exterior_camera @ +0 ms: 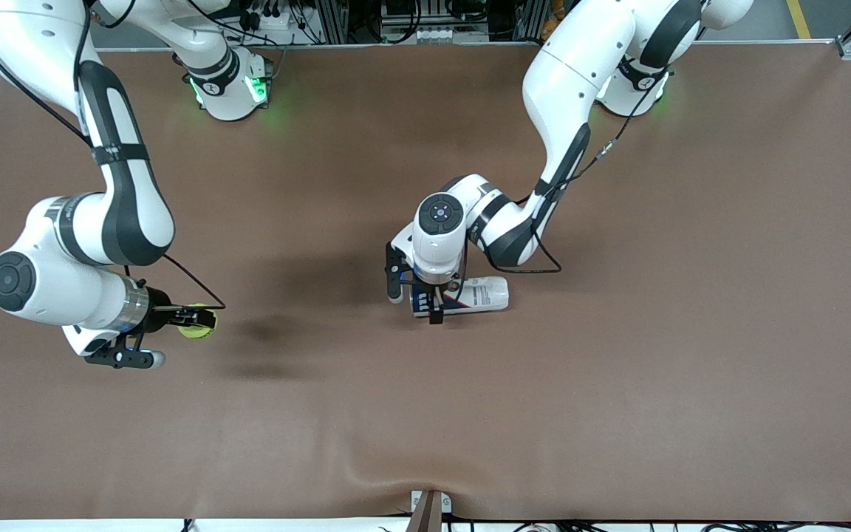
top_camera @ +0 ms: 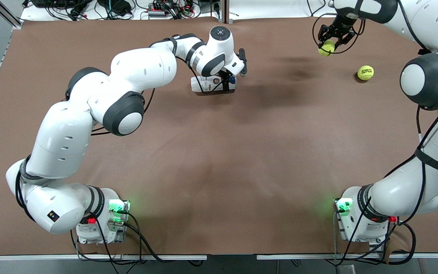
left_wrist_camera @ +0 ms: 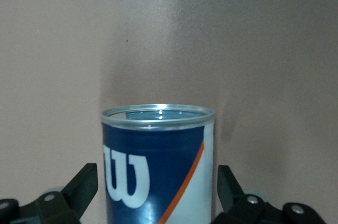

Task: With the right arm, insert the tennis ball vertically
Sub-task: 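Lift the ball with the right gripper while the left gripper stands the can upright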

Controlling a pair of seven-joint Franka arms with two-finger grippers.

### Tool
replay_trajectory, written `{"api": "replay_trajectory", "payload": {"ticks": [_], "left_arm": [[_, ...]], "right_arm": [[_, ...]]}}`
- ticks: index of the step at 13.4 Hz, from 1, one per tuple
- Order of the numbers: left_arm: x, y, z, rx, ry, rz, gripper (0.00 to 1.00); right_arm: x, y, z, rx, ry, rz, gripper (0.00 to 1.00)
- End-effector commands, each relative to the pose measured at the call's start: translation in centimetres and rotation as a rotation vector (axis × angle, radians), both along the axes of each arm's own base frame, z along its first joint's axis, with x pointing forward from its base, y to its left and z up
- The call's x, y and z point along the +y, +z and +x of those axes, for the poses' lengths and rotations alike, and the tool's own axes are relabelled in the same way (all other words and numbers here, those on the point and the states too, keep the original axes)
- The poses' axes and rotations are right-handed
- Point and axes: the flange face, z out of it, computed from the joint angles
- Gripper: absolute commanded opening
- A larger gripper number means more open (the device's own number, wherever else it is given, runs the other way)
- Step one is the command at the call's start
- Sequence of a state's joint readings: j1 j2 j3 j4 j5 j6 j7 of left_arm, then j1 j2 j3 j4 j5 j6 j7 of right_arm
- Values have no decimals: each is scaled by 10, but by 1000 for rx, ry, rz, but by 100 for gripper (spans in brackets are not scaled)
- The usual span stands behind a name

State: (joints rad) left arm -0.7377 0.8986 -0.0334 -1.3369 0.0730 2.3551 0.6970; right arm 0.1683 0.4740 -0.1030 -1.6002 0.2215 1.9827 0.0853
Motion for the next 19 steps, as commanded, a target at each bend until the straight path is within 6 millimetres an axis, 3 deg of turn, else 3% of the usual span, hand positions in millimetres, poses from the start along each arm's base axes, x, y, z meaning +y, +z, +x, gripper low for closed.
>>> {"api": "replay_trajectory", "payload": {"ticks": [1,4,8,11,14,19], "left_arm": [[-9,-4,-1,-6,-10,-24,100],[-13,-10,-3,-20,-15,-48,100],[-14,-22,-3,-31,-14,-62,100],[-12,-28,-3,-26,-12,-56,100],[-11,-28,-3,-24,-14,-52,100],[-9,-21,0,-25,-6,-52,99]], "right_arm": [[11,33,-2,-3,-21,33,0],[14,65,-5,-46,-27,83,0],[25,88,-9,-86,15,101,0],[32,115,-9,-134,28,110,0],[63,124,-11,-149,68,148,0],[103,121,-18,-129,78,247,0]]}}
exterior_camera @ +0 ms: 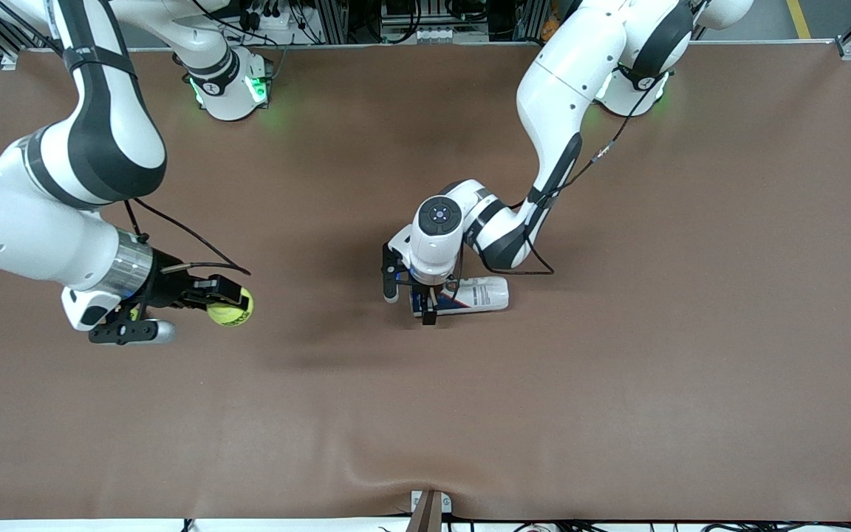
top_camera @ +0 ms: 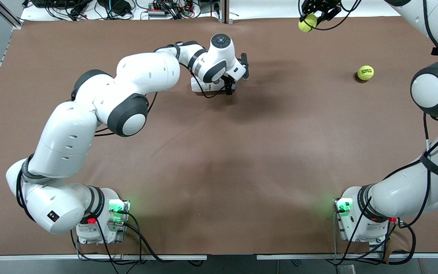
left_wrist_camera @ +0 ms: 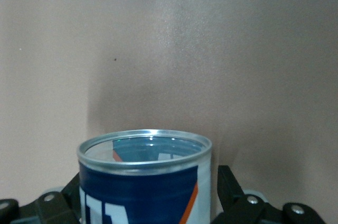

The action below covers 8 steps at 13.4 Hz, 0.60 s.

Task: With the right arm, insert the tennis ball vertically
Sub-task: 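Lift the ball with the right gripper while the left gripper stands the can upright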

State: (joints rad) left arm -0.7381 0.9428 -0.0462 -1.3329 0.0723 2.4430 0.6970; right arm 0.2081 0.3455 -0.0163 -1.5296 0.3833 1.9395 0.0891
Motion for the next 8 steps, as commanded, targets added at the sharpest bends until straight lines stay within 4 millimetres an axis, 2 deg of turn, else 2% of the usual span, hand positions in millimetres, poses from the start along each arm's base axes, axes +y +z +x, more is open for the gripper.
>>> {"api": "replay_trajectory", "payload": {"ticks": [1,3,8], "left_arm": [[-1,2,4,-1,3,-7,94],[-1,9,6,-8,2,-9,83],[-3,17,5,-7,5,-12,74]], "right_arm": [[26,4,-5,-8,24,33,0],[45,2,-11,-4,46,33,0],[54,-3,-14,15,48,76,0]]}}
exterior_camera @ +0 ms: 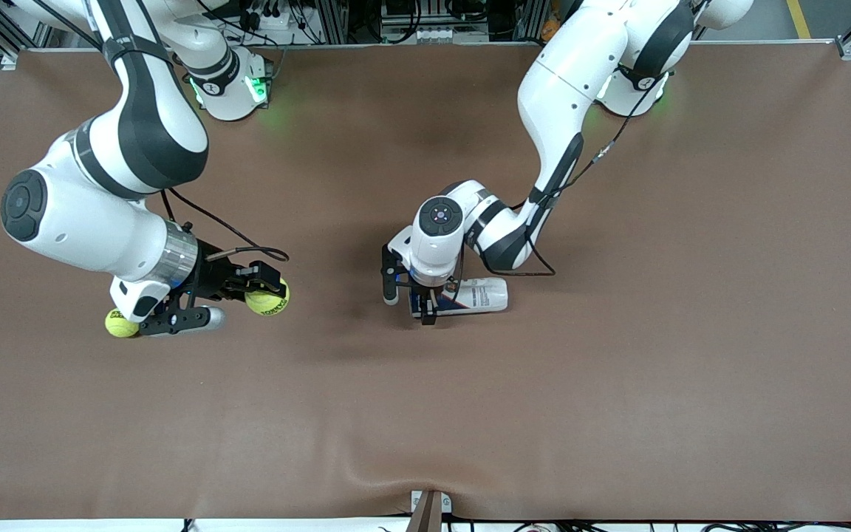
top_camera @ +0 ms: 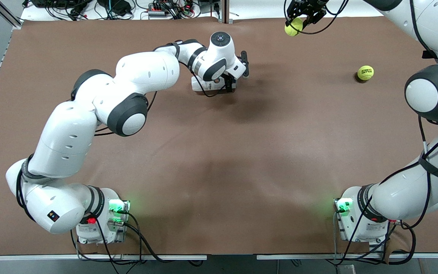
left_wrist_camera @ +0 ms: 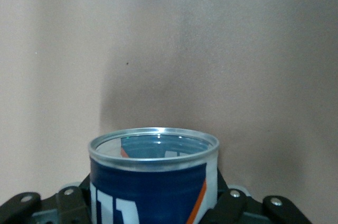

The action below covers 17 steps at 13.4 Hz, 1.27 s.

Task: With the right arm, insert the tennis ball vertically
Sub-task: 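Carry the upright can to the table middle with the left gripper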

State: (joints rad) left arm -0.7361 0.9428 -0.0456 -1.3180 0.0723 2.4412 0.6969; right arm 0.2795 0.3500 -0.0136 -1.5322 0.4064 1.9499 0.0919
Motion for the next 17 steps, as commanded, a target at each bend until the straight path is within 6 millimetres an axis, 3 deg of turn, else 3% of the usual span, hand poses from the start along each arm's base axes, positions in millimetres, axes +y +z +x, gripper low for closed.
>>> {"api": "replay_trajectory", "payload": {"ticks": [1,6,9,11,14,17], "left_arm": [[-3,17,1,-3,3,-10,74],[-18,67,-3,-22,120,-86,75],[-27,96,-8,-19,279,-143,75],[-41,126,-22,-26,387,-199,75],[-43,169,-24,-56,542,-263,75],[-46,191,-36,-121,732,-300,76]], "right_arm": [[5,-2,-2,23,-18,77,0],[5,-7,-4,39,-17,80,0],[5,-7,-4,42,-18,79,0],[6,-6,-4,45,-24,80,0],[7,-4,-5,41,-22,79,0],[7,-4,-5,39,-22,77,0]]}}
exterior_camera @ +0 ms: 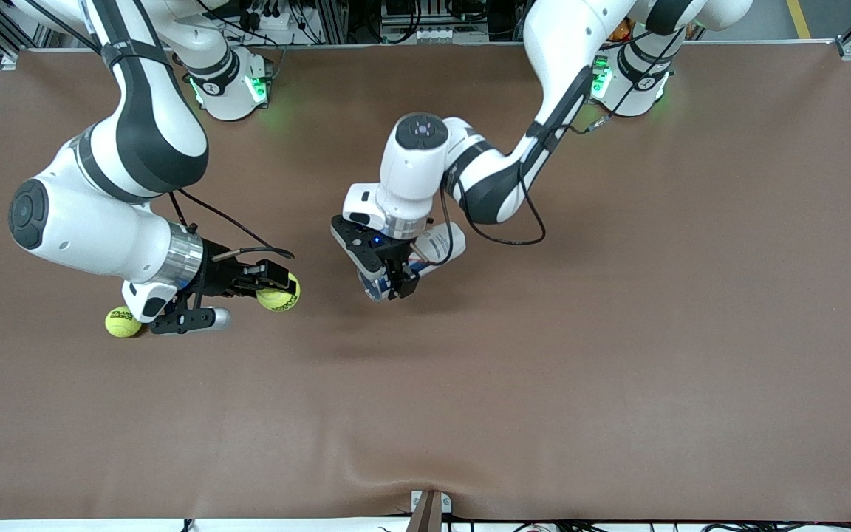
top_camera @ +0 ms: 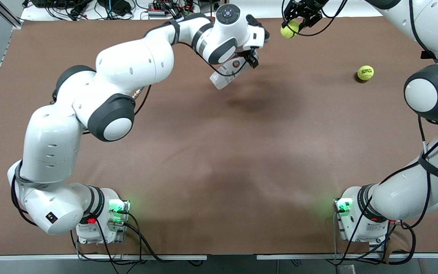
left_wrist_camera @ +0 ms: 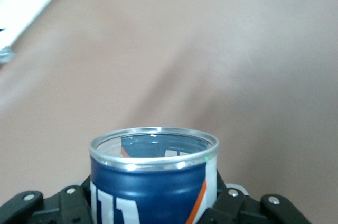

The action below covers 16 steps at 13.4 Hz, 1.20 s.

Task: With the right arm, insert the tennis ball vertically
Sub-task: 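Carry the upright can to the table middle with the left gripper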

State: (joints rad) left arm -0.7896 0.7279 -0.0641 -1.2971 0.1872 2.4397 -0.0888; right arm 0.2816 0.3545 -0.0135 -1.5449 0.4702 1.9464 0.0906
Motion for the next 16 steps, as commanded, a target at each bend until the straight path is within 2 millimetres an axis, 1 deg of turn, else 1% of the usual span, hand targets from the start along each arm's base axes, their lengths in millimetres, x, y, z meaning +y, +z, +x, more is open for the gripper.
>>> {"api": "replay_trajectory", "payload": {"ticks": [1,4,5,8,9,12,14,16], "left_arm": [[-5,14,-22,-49,175,-12,76],[-26,10,-48,-136,357,-64,76],[-30,5,-55,-162,410,-83,76],[-51,-8,-89,-216,539,-170,76],[-55,-11,-97,-243,573,-203,76],[-65,-26,-114,-332,650,-308,76],[-65,-32,-114,-386,666,-357,76],[-66,-30,-113,-409,680,-391,76]], "right_arm": [[1,4,-2,4,-9,23,0],[0,4,-2,0,-6,16,0],[0,4,-1,-2,-6,15,0],[0,4,-1,-6,-7,14,0],[0,4,-1,-6,-7,14,0],[-1,6,0,-12,-9,13,0],[-1,6,0,-17,-12,14,0],[-1,6,0,-18,-12,12,0]]}}
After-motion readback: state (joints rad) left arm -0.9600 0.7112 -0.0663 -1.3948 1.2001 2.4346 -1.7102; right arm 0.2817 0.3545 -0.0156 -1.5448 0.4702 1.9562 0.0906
